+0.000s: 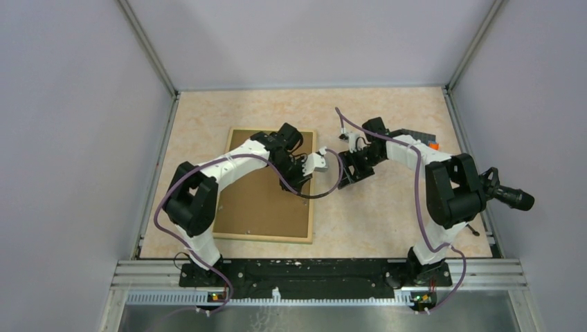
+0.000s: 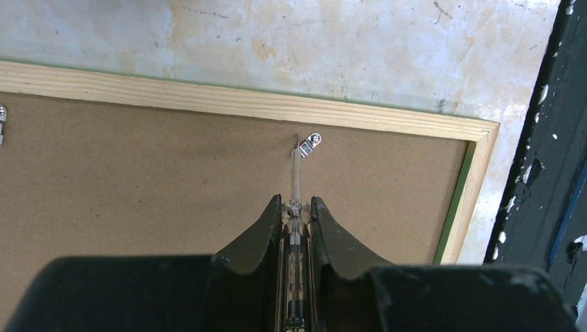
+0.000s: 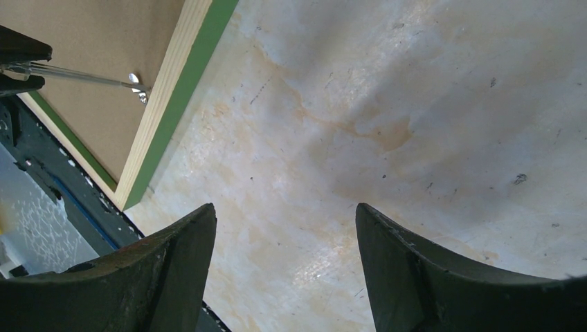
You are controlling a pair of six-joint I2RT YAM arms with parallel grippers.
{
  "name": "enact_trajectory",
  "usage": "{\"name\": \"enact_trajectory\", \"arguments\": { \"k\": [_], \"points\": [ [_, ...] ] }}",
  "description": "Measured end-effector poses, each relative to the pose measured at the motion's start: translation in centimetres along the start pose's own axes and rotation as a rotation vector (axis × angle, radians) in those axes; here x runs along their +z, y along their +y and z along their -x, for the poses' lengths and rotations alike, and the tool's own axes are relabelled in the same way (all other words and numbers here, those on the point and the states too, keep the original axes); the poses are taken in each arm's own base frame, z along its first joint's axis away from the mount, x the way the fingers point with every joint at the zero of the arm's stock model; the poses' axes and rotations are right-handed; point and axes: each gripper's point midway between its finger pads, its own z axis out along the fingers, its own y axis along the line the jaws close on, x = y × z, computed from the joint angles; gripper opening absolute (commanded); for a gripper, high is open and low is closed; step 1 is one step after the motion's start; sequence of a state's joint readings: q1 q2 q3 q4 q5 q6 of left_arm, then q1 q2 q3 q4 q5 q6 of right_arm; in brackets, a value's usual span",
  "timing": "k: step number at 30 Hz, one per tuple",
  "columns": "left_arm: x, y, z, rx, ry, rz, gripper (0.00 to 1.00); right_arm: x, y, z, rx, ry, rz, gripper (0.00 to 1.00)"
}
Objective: Take the photo out of the frame
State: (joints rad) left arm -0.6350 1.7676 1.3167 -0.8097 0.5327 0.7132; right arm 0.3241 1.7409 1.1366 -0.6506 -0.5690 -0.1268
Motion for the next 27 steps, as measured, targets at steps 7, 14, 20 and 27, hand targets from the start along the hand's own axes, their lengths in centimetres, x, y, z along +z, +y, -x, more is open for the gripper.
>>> {"name": "enact_trajectory", "arguments": {
  "k": [7, 14, 20, 27],
  "points": [
    [-0.7, 0.1, -0.7, 0.011, 0.038, 0.025, 0.0, 0.0, 0.0, 0.1, -0.002, -0.004, 0.0, 0.72],
    [-1.5, -0.3, -1.7, 0.017, 0.08, 0.021, 0.0, 0.1, 0.1, 0.7, 0.002, -0.029, 0.006, 0.72],
    [-2.1, -0.8, -2.2, -0.025, 0.085, -0.001, 0.0, 0.1, 0.5, 1.8, 0.038, -0.066, 0.022, 0.72],
    [-8.3, 4.8, -0.6, -0.252, -0.093, 0.129, 0.0, 1.0, 2.0, 5.2, 0.087, -0.097, -0.007, 0.73]
  ]
}}
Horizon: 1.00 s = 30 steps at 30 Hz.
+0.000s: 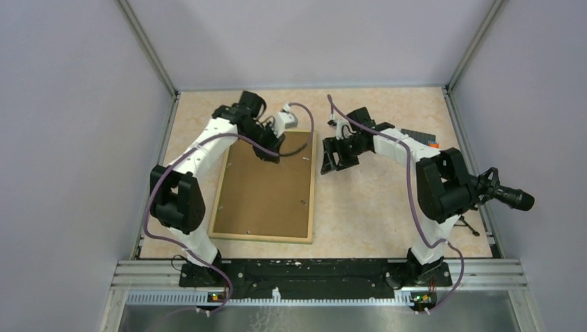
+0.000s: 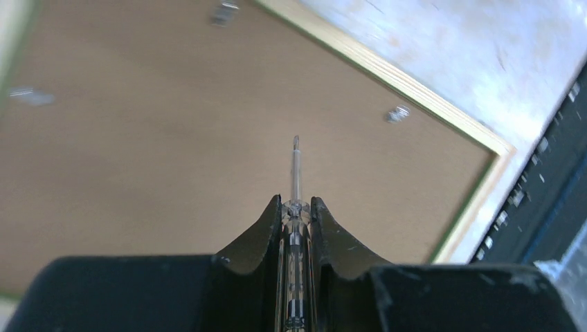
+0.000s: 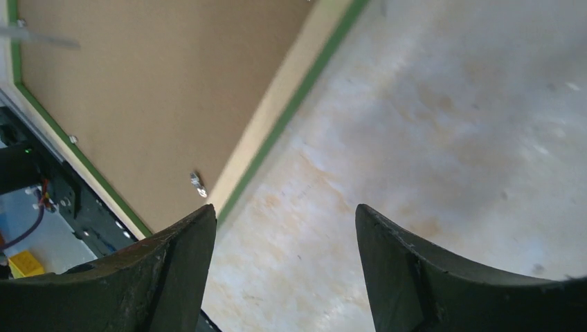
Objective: Take the photo out of the frame
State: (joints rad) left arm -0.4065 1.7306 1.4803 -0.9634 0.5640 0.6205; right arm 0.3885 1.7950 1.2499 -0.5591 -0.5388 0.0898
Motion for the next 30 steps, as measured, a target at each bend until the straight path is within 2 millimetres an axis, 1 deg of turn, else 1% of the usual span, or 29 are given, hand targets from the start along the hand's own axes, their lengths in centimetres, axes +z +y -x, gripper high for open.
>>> {"name": "enact_trajectory", "arguments": {
  "k": [3, 5, 7, 10, 13, 17, 20, 22, 27, 30],
  "points": [
    [-3.4, 3.7, 1.9, -0.074, -0.097, 0.107, 0.0, 1.5, 1.8, 1.3, -0.019, -0.005, 0.008, 0.72],
    [-5.4, 5.8, 2.7, -0.122, -0.153, 0.168, 0.0, 2.5, 2.7, 1.2, -0.021, 0.008, 0.026, 0.71],
    [-6.8, 7.3, 2.6, -0.175, -0.189, 0.208, 0.0, 3.5, 3.0, 0.9, -0.005, 0.033, 0.042, 0.69],
    [-7.7, 8.6, 1.3, -0.259, -0.201, 0.234, 0.0, 5.2, 2.2, 0.5, 0.034, 0.07, 0.045, 0.65],
    [-7.8, 8.8, 0.0, -0.313, -0.198, 0.237, 0.0, 6.2, 1.7, 0.0, 0.066, 0.09, 0.049, 0.59],
    [-7.3, 7.8, -1.2, -0.353, -0.182, 0.219, 0.0, 6.6, 1.3, 1.1, 0.063, 0.07, 0.03, 0.47],
    [-7.4, 7.5, -1.3, -0.36, -0.186, 0.22, 0.0, 7.7, 0.4, 3.2, 0.031, 0.046, -0.003, 0.37],
    [-7.6, 7.5, -1.1, -0.36, -0.194, 0.226, 0.0, 8.2, -0.2, 4.8, -0.002, 0.022, -0.027, 0.28],
    [-8.1, 7.1, -1.5, -0.373, -0.207, 0.24, 0.0, 9.4, -0.4, 7.5, -0.066, 0.004, -0.013, 0.22],
    [-8.4, 6.8, -2.2, -0.382, -0.201, 0.255, 0.0, 10.5, -0.2, 9.9, -0.111, -0.016, 0.015, 0.2]
  ]
}}
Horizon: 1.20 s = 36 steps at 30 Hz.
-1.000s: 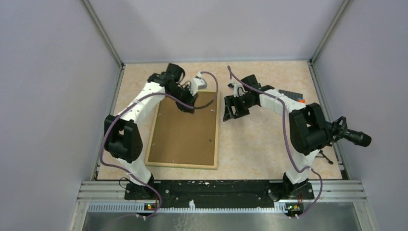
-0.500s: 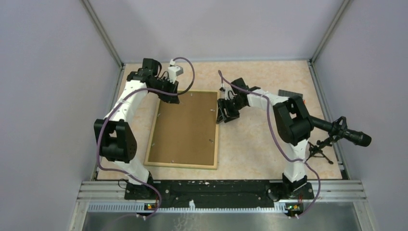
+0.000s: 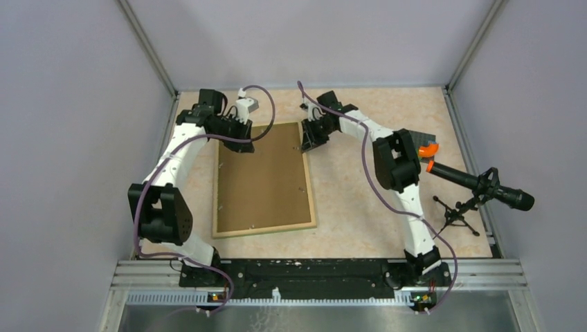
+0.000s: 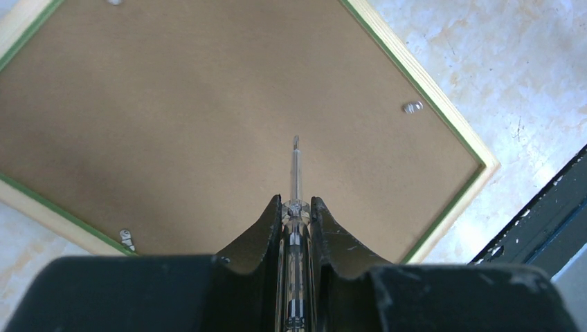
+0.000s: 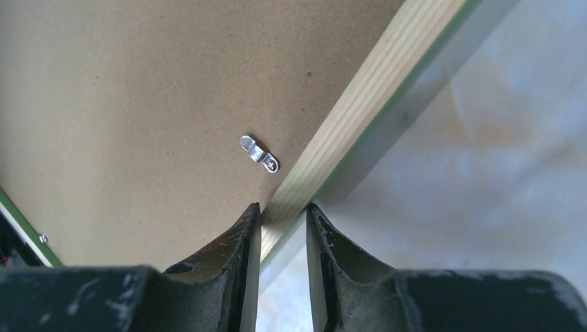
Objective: Take the photo out of the frame
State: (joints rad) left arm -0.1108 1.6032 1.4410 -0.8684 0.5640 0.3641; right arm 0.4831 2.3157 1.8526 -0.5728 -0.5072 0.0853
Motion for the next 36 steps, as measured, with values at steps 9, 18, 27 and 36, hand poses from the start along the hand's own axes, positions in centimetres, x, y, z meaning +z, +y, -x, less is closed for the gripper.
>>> {"name": "enact_trajectory", "arguments": {
  "k": [9, 18, 27, 36],
  "points": [
    [-0.4, 0.2, -0.3, -0.022, -0.008, 0.015, 0.0, 0.7, 0.3, 6.9, -0.151, -0.119, 0.04, 0.46],
    [0.4, 0.5, 0.0, -0.049, -0.014, 0.002, 0.0, -6.7, 2.5, -0.5, -0.101, -0.083, -0.019, 0.92],
    [0.9, 0.4, 0.3, -0.058, -0.019, -0.025, 0.0, -7.8, 7.0, -9.8, -0.191, -0.015, -0.07, 0.83],
    [0.9, 0.4, 1.1, -0.051, -0.038, -0.036, 0.0, -5.7, 7.2, -12.5, -0.236, 0.022, -0.147, 0.67]
  ]
}}
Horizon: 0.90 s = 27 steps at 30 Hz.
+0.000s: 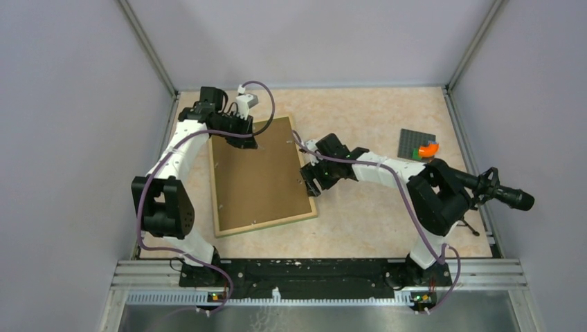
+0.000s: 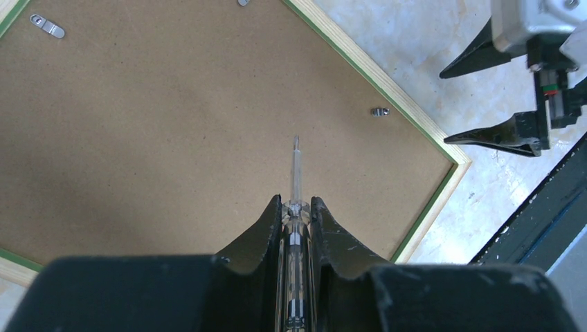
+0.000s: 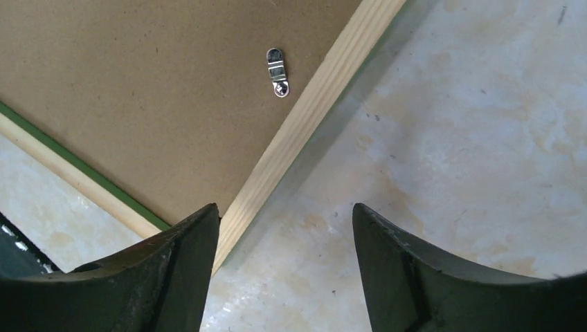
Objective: Take the photo out of the frame
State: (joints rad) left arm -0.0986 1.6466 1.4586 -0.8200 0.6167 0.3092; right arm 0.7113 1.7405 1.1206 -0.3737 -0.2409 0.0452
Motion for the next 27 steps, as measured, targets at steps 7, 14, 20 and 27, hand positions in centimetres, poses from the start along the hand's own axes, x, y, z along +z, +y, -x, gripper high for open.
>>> {"name": "enact_trajectory", "arguments": {
  "k": [7, 14, 20, 27],
  "points": [
    [0.0, 0.0, 0.0, -0.001, -0.001, 0.0, 0.0, 2.5, 0.5, -0.9, -0.015, 0.044, 0.005, 0.31],
    [-1.2, 0.0, -0.3, -0.006, -0.017, 0.018, 0.0, 2.9, -1.1, 1.5, -0.093, 0.019, -0.036, 0.05],
    [-2.0, 0.7, -0.3, -0.011, -0.032, 0.036, 0.0, 2.4, -7.1, 5.6, -0.233, -0.04, -0.119, 0.0],
    [-2.1, 0.4, -0.7, 0.013, -0.021, 0.008, 0.0, 3.8, -12.5, 7.3, -0.455, 0.002, -0.181, 0.19]
  ]
}}
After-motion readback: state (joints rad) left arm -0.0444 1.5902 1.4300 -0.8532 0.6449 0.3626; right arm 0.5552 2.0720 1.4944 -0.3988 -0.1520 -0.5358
